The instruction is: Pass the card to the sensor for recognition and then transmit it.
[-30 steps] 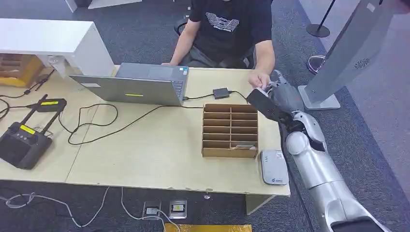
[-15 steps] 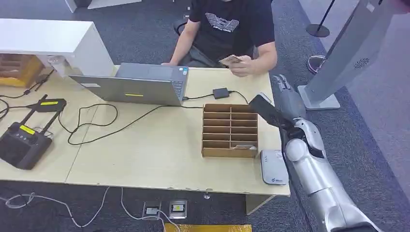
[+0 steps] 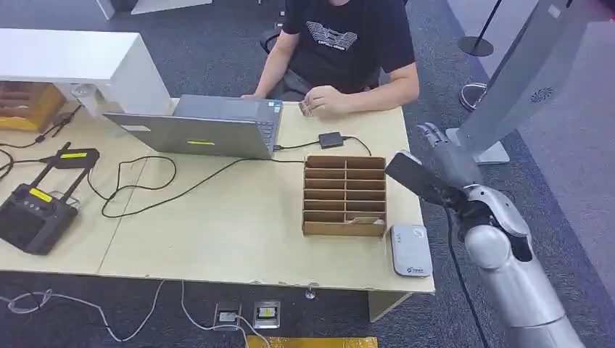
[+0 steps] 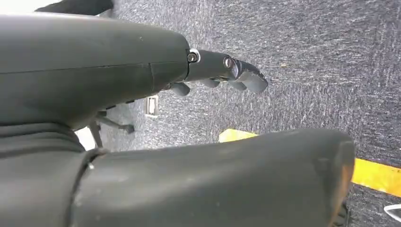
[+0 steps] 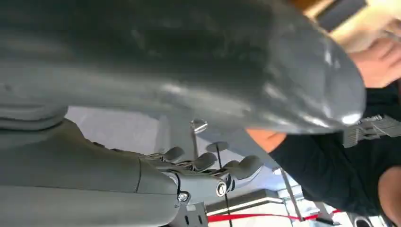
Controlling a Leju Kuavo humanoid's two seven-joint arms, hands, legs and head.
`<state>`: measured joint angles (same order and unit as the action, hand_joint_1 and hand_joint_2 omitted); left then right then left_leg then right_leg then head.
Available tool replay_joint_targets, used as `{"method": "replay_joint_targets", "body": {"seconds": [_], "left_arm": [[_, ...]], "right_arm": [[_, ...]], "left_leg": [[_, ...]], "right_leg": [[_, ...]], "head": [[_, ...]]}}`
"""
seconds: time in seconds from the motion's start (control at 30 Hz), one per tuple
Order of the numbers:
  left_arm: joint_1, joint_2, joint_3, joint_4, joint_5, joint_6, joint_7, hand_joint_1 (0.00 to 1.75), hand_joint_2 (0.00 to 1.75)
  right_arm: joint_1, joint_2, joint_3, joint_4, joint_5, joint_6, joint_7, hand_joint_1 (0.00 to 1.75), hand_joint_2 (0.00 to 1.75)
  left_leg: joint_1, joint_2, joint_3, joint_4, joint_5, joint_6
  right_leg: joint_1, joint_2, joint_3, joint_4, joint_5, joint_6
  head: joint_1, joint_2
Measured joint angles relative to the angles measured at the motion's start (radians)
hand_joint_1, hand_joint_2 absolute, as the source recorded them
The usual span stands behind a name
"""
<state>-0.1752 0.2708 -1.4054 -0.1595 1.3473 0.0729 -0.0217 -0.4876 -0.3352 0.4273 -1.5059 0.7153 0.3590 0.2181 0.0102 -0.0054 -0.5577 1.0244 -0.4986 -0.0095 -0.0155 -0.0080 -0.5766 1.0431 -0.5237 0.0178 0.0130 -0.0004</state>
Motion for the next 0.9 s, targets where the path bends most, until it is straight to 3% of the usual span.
{"method": "replay_joint_targets", "body": {"seconds": [0.2, 0.4, 0.67, 0.7, 0.8, 0.9], "left_arm": [[0.001, 0.007, 0.000, 0.000, 0.009, -0.007, 0.009, 0.00, 0.00], [0.000, 0.006, 0.000, 0.000, 0.013, -0.006, 0.010, 0.00, 0.00], [0.000, 0.006, 0.000, 0.000, 0.016, -0.003, 0.010, 0.00, 0.00], [-0.001, 0.006, 0.000, 0.000, 0.018, 0.000, 0.010, 0.00, 0.00], [-0.001, 0.001, 0.001, 0.000, 0.029, 0.009, 0.010, 0.00, 0.00], [-0.004, -0.005, 0.002, 0.000, 0.041, 0.026, 0.020, 0.00, 0.00]], "right_arm": [[0.088, -0.105, -0.030, -0.205, 0.031, 0.105, 0.041, 0.00, 1.75], [0.170, -0.155, -0.024, -0.334, 0.057, 0.109, 0.067, 0.00, 1.75], [0.192, -0.184, -0.017, -0.397, 0.047, 0.106, 0.078, 0.00, 1.75], [0.202, -0.183, -0.014, -0.402, 0.053, 0.081, 0.083, 0.00, 1.75], [0.260, -0.170, 0.032, -0.386, 0.111, -0.125, 0.088, 0.00, 1.75], [0.283, -0.138, 0.087, -0.313, 0.141, -0.278, 0.060, 0.00, 1.75]], "left_leg": [[0.000, 0.000, 0.000, 0.000, 0.000, 0.000], [0.000, 0.001, 0.000, 0.000, -0.001, 0.000], [0.000, 0.002, 0.000, 0.000, -0.001, 0.000], [0.000, 0.002, 0.000, 0.000, -0.001, 0.000], [0.001, 0.001, -0.001, -0.001, -0.001, 0.000], [0.001, 0.001, -0.001, -0.001, -0.001, 0.000]], "right_leg": [[0.000, 0.000, 0.000, 0.000, 0.000, 0.000], [0.000, 0.000, 0.000, 0.000, 0.000, 0.000], [0.000, 0.002, 0.001, 0.000, 0.000, 0.000], [0.000, 0.001, 0.001, 0.000, 0.000, 0.000], [0.000, 0.000, 0.001, 0.000, 0.000, 0.000], [0.001, 0.000, 0.000, 0.000, 0.000, 0.000]], "head": [[0.000, 0.000], [0.000, 0.000], [0.000, 0.000], [0.000, 0.000], [0.000, 0.000], [-0.001, 0.000]]}}
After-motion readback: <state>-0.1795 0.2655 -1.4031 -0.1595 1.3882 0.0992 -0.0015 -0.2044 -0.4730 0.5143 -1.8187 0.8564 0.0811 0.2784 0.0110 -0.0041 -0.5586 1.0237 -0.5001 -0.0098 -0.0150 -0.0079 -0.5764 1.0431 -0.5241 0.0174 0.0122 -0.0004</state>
